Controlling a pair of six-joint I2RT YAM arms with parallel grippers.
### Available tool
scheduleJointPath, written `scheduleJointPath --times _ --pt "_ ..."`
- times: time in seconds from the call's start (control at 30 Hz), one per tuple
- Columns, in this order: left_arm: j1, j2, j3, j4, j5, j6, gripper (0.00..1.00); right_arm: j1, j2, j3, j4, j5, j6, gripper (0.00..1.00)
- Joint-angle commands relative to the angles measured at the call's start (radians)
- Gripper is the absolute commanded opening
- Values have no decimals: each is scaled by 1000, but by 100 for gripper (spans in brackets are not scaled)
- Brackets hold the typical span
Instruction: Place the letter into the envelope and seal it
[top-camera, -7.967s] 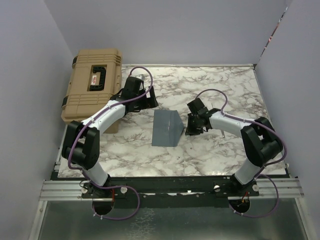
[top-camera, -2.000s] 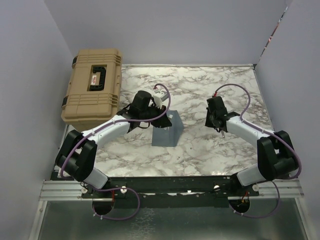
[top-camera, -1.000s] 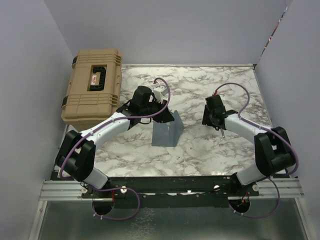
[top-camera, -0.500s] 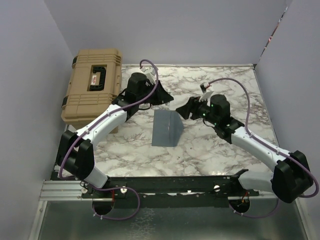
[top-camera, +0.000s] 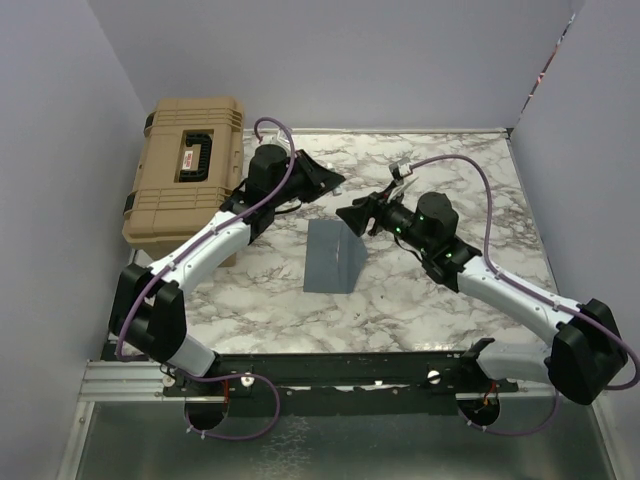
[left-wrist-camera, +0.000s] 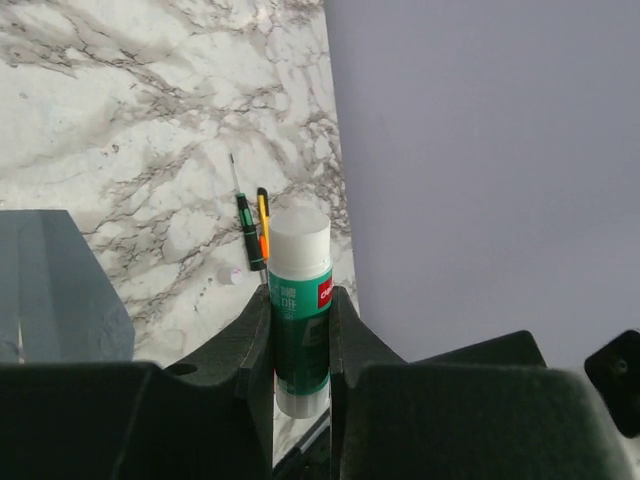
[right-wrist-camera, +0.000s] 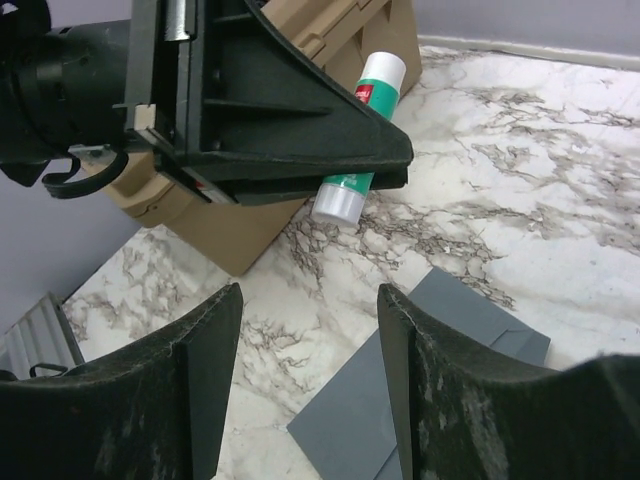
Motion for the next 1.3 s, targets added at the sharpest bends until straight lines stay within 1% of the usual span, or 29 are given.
scheduleJointPath --times 0.0,0.13,0.23,0.33,0.4,0.47,0.53,0.6,0.63,0.67,0.7,0.73,0.77,0.83,0.9,0.93,1.0,1.03,1.1,1.13,1.27 --pt "-3 -65 -42 105 14 -64 0 5 46 57 56 12 15 58" --pt "-3 -85 -62 115 34 -61 0 5 76 90 70 38 43 57" --pt "-3 -96 -70 117 53 -59 0 5 105 118 71 35 59 57" --pt "-3 -99 -65 116 71 -50 0 5 125 120 107 25 86 57" --pt "-3 -102 -59 108 74 -40 0 5 141 129 110 32 101 55" --pt "-3 -100 -52 105 81 -36 0 5 151 137 103 57 118 48" --pt "-3 -99 -48 107 91 -34 0 5 150 133 101 88 138 36" --pt "-3 -103 -47 108 96 -26 0 5 146 122 110 113 160 19" --pt "-3 -107 -47 110 98 -18 0 5 139 115 112 125 174 12" --pt "-3 -111 -44 110 104 -5 0 5 133 106 119 130 186 8" --pt "-2 -115 -39 107 106 19 5 5 124 97 134 125 195 4" --pt "-1 -120 -34 100 104 33 15 5 118 90 138 113 202 1" --pt "1 -126 -31 97 104 46 20 5 112 86 140 98 202 1" --pt "3 -135 -26 100 100 69 26 5 103 73 155 59 197 1" --pt "7 -143 -24 100 90 89 27 5 95 64 164 33 198 1" --pt "10 -146 -25 101 86 97 27 5 91 60 168 22 201 1" --pt "15 -145 -25 105 86 116 23 5 85 59 182 2 208 1" --pt "17 -143 -25 109 89 124 18 5 83 59 182 -3 213 1" --pt "19 -140 -24 122 104 140 3 5 78 64 183 -20 230 1" --pt "19 -141 -25 129 107 148 0 4 75 67 184 -29 240 1" --pt "23 -160 -45 198 140 192 0 -6 56 71 182 -61 334 1"
